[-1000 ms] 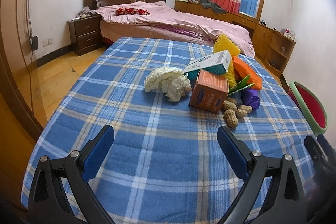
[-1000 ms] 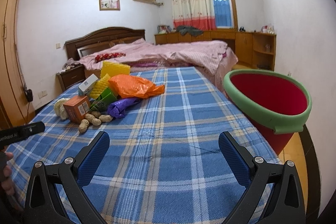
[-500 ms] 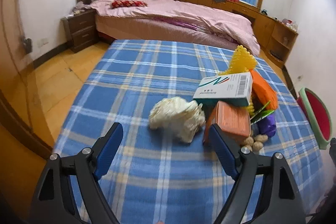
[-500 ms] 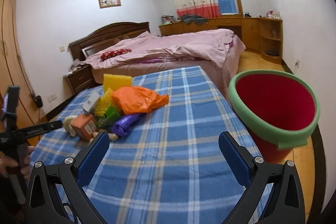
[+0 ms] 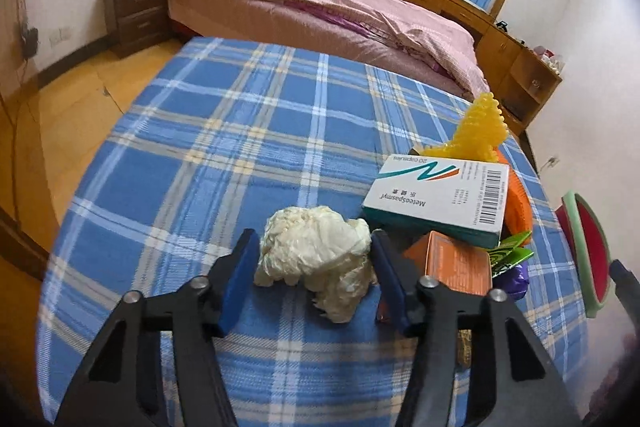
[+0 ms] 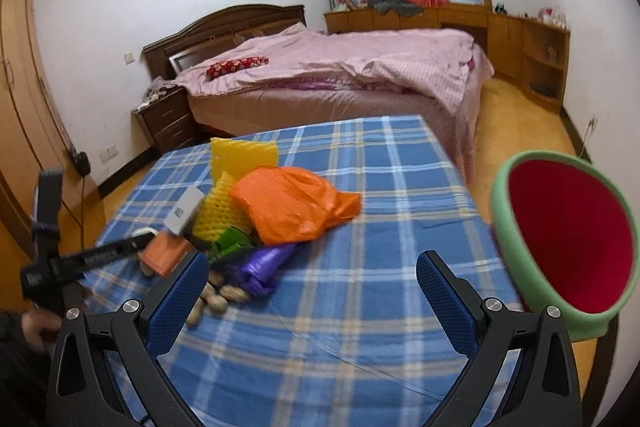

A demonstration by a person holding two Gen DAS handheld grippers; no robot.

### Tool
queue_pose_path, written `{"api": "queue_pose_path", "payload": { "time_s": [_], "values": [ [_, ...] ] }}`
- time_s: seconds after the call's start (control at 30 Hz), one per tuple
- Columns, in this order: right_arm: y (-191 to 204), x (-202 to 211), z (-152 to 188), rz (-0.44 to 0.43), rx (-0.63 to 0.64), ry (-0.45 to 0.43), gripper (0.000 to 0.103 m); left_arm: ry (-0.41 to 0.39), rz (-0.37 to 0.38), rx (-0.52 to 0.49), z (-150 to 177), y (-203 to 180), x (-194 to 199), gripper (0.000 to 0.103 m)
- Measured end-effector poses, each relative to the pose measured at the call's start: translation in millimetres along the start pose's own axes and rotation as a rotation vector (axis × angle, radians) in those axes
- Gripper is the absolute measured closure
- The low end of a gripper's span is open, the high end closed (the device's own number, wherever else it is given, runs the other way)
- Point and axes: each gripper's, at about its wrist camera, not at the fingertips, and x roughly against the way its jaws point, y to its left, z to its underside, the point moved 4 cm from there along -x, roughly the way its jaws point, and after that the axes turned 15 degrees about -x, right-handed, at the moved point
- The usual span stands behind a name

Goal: Collect trash
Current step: 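Grasp the crumpled white paper with the left tool while the right tool approaches the white medicine box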

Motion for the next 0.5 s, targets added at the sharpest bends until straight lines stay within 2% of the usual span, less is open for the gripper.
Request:
{"api": "queue_pose_path", "payload": {
  "time_s": [0.07, 0.13, 0.3, 0.4, 0.5],
  "values": [
    [7, -8, -2, -0.012, -0.016, 0.023, 0.0, -0.009, 0.032, 0.006, 0, 1, -1, 0.058],
    [16, -15, -3, -0.013, -0.023, 0.04, 0.0, -0.016, 0.066, 0.013, 0, 3, -2, 0.061],
    [42, -32, 0, -0.014, -0.012, 0.08, 0.0, -0.059, 0.12, 0.043, 0, 9, 4, 0.064],
    [58, -43, 2, -0.019, -0.013, 0.102, 0.007, -0.11, 0.128, 0.064, -1, 17, 11, 0.064],
    [70, -56, 3, -0.023, -0.023, 0.126, 0.028, -0.156, 0.096, 0.061, -2, 22, 17, 0.064]
  ]
}}
